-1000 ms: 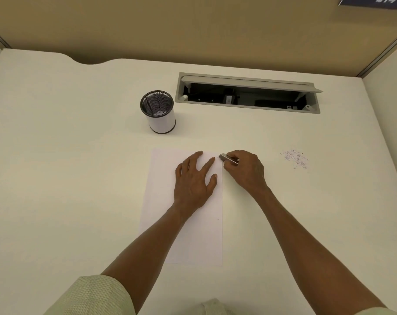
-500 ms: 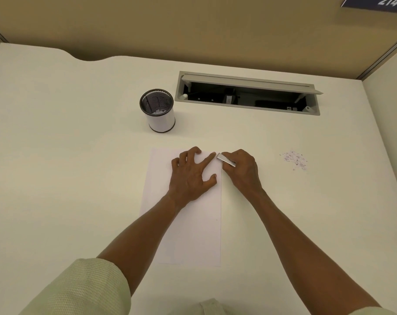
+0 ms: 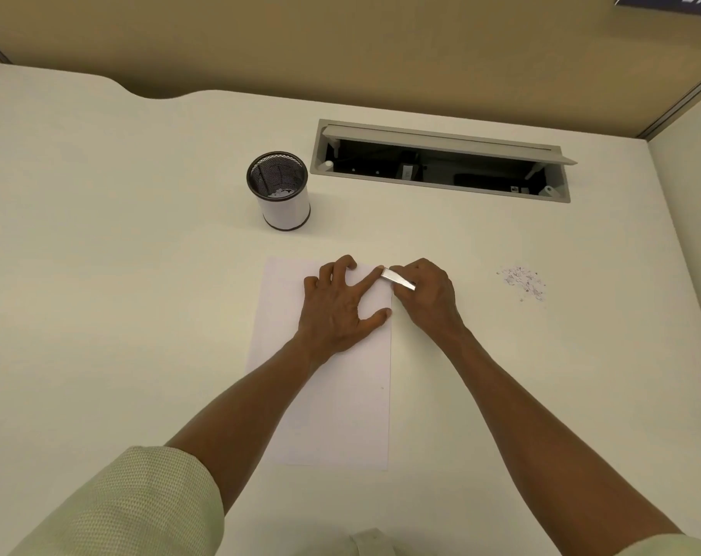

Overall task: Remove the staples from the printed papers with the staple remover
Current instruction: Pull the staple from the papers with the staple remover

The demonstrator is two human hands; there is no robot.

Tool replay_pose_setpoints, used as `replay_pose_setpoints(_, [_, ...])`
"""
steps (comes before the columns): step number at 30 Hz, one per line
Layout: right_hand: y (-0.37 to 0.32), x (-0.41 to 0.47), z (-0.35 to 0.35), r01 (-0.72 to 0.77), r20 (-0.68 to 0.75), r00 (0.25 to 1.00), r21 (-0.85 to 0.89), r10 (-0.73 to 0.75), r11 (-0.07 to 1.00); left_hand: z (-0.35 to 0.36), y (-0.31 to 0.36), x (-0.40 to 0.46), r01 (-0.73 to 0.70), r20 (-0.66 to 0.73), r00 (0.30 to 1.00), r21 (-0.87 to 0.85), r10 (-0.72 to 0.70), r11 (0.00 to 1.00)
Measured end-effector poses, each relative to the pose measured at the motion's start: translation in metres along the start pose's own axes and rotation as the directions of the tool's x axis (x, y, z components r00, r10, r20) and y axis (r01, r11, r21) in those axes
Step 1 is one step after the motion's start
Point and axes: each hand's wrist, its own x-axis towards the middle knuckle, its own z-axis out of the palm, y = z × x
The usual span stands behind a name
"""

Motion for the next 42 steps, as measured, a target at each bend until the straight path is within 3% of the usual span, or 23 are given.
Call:
replay_pose_setpoints(4, [0.005,0.004,-0.001,0.047,-0.013,0.999,-0.036,-0.047,0.998,0.001,0.001,0.0,0.019,0.005,1.0,-0.013,-0.019,1.0])
replay_pose_setpoints(10, [0.01,0.017,-0.005,0.185,0.07,0.982,-0.225,-0.173,0.957,0.0,0.002,0.002,0.039,0.007,0.999,-0.026,-0.039,0.999])
replay_pose_setpoints(16, [0.012,0.02,-0.006,0.396,0.076,0.915,-0.358,-0.396,0.846,0.0,0.002,0.002,0.048,-0.002,0.999,-0.025,-0.048,0.999])
replay_pose_setpoints(26, [0.005,0.008,-0.005,0.577,0.143,0.795,-0.475,-0.589,0.664,-0.003,0.003,0.002,0.049,0.0,0.999,-0.037,-0.049,0.998])
replay_pose_setpoints(28, [0.009,-0.002,0.002,0.504,0.064,0.845,-0.43,-0.531,0.749,-0.001,0.003,0.001,0.042,-0.012,0.999,-0.041,-0.042,0.998])
replay_pose_setpoints(30, [0.014,-0.014,0.009,0.3,-0.057,0.943,-0.277,-0.327,0.913,-0.001,0.002,0.001,0.033,-0.017,0.999,-0.043,-0.034,0.999])
replay_pose_setpoints(32, [0.015,-0.022,0.014,0.129,-0.112,0.983,-0.125,-0.143,0.984,-0.002,0.001,0.001,0.033,-0.016,0.999,-0.05,-0.034,0.998])
replay_pose_setpoints(37, [0.009,-0.012,0.009,-0.003,-0.118,0.993,0.066,0.011,0.998,-0.002,0.001,0.0,0.029,-0.008,1.0,-0.047,-0.029,0.998])
replay_pose_setpoints(42, [0.008,-0.004,0.007,-0.053,-0.06,0.997,0.03,0.055,0.998,-0.001,0.001,0.001,0.036,-0.016,0.999,-0.044,-0.037,0.998])
